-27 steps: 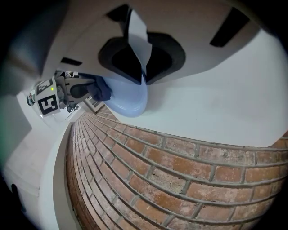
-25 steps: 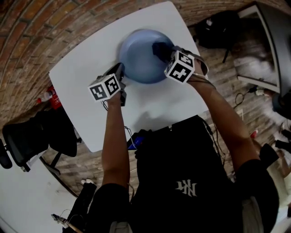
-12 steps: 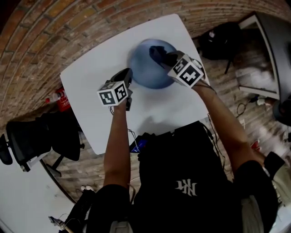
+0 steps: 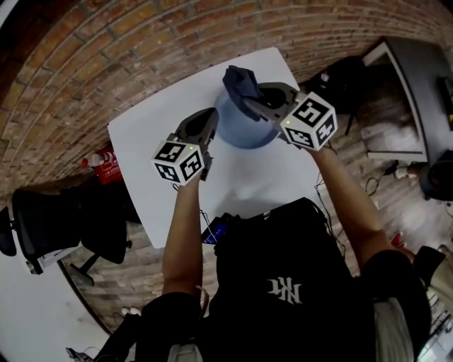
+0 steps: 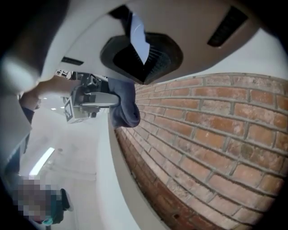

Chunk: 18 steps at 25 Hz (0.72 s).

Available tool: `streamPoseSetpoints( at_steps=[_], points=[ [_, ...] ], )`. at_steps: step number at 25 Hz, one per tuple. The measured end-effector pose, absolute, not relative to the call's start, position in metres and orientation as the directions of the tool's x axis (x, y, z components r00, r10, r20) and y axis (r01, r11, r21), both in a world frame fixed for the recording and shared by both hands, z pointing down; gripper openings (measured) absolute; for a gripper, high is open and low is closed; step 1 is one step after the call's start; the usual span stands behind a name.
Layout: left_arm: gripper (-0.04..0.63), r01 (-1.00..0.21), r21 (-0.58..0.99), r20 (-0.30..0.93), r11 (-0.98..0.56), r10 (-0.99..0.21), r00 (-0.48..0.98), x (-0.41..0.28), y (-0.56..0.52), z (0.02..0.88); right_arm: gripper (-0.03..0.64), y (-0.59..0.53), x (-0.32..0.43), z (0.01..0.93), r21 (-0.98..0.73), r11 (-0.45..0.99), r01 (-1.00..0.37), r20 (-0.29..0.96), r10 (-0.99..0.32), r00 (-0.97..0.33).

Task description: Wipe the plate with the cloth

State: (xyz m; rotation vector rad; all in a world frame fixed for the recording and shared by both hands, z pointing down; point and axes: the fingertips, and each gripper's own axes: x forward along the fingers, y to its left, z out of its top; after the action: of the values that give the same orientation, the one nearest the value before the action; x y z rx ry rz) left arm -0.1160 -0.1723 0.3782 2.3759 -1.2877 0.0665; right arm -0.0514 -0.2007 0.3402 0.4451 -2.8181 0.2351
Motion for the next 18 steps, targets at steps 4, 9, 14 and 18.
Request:
streamPoseSetpoints(
  at_steps=[4,9,14,18],
  points=[
    [0.002,-0.781,0.283,0.143,-0.557,-0.78,0.609,-0.106,-0.155,0.329,0.08,-0.178,-0.048,0.294,-0.148,0.95,-0.275,0.172,-0.249,-0.953],
    [0.002,-0.752,0.231,0.039,-0.618,-0.766,0.642,-0.105,-0.126,0.288,0.08,-0.149,-0.038,0.241,-0.227,0.952,-0.206,-0.014,-0.214,-0.977],
    [0.002,-0.731,0.204,-0.013,-0.651,-0.748,0.663,-0.106,-0.096,0.254,0.08,-0.129,-0.015,0.206,-0.255,0.946,-0.2,-0.102,-0.232,-0.967],
    [0.002,-0.729,0.17,-0.032,-0.663,-0.743,0.668,-0.096,-0.078,0.232,0.08,-0.11,-0.002,0.193,-0.222,0.958,-0.182,-0.121,-0.212,-0.97]
  ],
)
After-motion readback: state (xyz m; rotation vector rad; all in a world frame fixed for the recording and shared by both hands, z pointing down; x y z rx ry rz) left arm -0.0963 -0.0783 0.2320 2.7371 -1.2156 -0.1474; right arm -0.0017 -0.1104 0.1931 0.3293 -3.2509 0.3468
